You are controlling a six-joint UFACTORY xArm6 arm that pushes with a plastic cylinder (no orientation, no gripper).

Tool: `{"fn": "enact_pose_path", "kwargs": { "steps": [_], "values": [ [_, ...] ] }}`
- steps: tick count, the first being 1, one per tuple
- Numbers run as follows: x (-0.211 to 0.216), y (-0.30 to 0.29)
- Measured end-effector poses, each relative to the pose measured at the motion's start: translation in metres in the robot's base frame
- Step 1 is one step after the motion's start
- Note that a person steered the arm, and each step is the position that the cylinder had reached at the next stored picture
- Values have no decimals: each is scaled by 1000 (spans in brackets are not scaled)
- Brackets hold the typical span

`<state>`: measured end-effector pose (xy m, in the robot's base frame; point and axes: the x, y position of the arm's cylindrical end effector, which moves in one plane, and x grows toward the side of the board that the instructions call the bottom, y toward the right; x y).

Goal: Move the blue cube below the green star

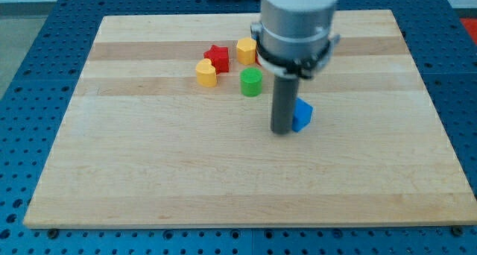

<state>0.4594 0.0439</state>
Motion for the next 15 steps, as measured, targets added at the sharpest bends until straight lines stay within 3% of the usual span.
{"fn": "enact_pose_path", "kwargs": {
  "steps": [1, 4, 7, 13, 14, 15],
  "values": [
    [-17, -2],
    [42, 14],
    [-16, 35],
    [-25, 30],
    [-20, 30],
    [24, 30]
  ]
}}
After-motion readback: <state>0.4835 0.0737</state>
